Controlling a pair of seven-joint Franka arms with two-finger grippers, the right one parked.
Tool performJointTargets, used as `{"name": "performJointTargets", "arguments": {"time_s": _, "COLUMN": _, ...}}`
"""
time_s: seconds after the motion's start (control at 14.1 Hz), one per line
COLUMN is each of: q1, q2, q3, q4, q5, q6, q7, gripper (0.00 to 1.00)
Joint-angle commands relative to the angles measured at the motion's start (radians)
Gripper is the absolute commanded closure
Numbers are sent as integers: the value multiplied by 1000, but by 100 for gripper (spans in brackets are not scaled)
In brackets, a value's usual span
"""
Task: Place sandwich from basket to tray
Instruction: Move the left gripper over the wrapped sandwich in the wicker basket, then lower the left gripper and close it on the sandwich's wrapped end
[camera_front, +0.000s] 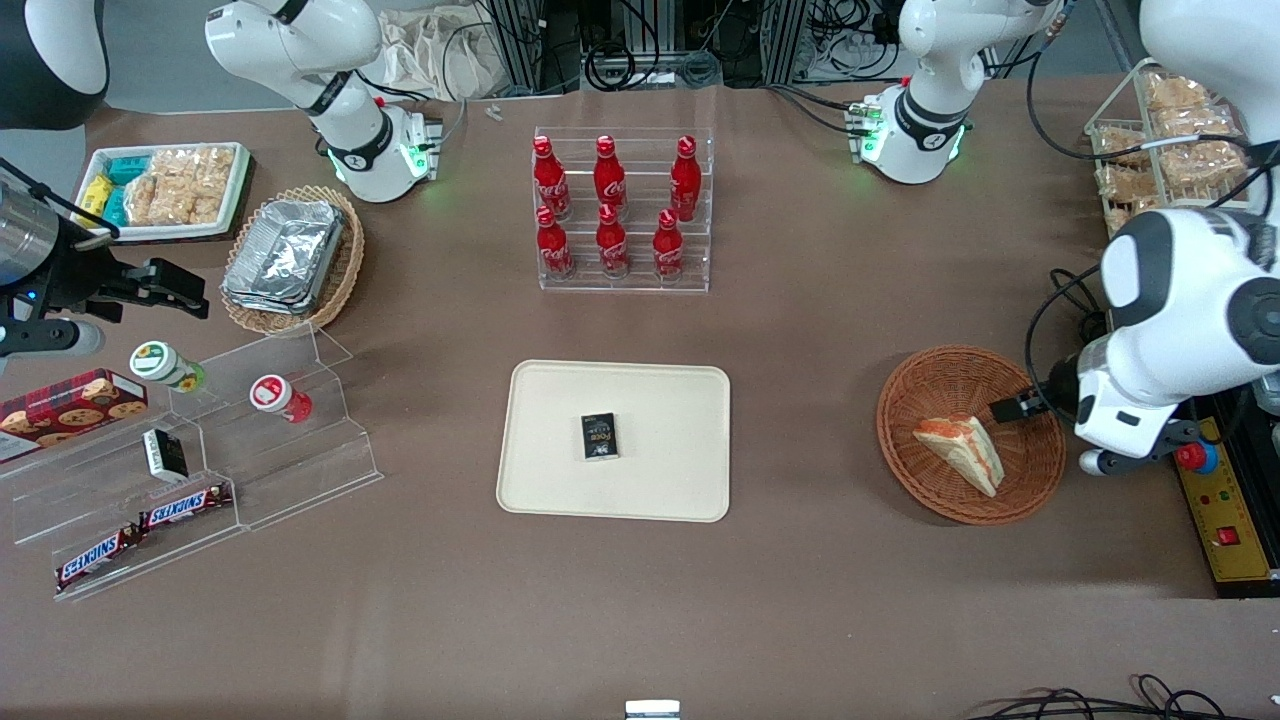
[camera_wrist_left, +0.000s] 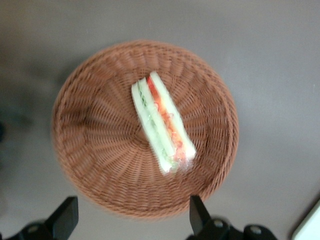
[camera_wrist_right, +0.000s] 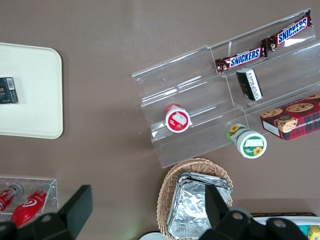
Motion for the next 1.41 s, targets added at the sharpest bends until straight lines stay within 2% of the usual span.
{"name": "performJointTargets", "arguments": {"time_s": 0.0, "q1": 3, "q2": -22, "q3": -6, "q4": -90, "q5": -17, "q6": 122, "q7": -123, "gripper": 0}}
{"name": "performJointTargets", "arguments": {"time_s": 0.28, "q1": 0, "q2": 15, "q3": -6, "q4": -132, "q5": -15, "q6": 257, "q7": -240, "gripper": 1}}
{"name": "performJointTargets", "arguments": {"time_s": 0.85, "q1": -19, "q2": 88, "q3": -6, "q4": -112, "q5": -1, "q6": 271, "q7": -267, "gripper": 1}}
{"name": "performJointTargets", "arguments": {"time_s": 0.99, "q1": -17, "q2": 113, "q3": -4, "q4": -110, "q5": -9, "q6": 277, "q7": -272, "gripper": 8}}
{"name": "performJointTargets", "arguments": {"time_s": 1.27, "q1": -15, "q2": 133, "q3": -1, "q4": -109, "q5": -9, "q6": 313, "q7": -278, "gripper": 9}}
{"name": "performJointTargets", "arguments": {"time_s": 1.34, "q1": -15, "q2": 133, "q3": 0, "q4": -109, "q5": -9, "q6": 326, "q7": -280, "gripper": 14}}
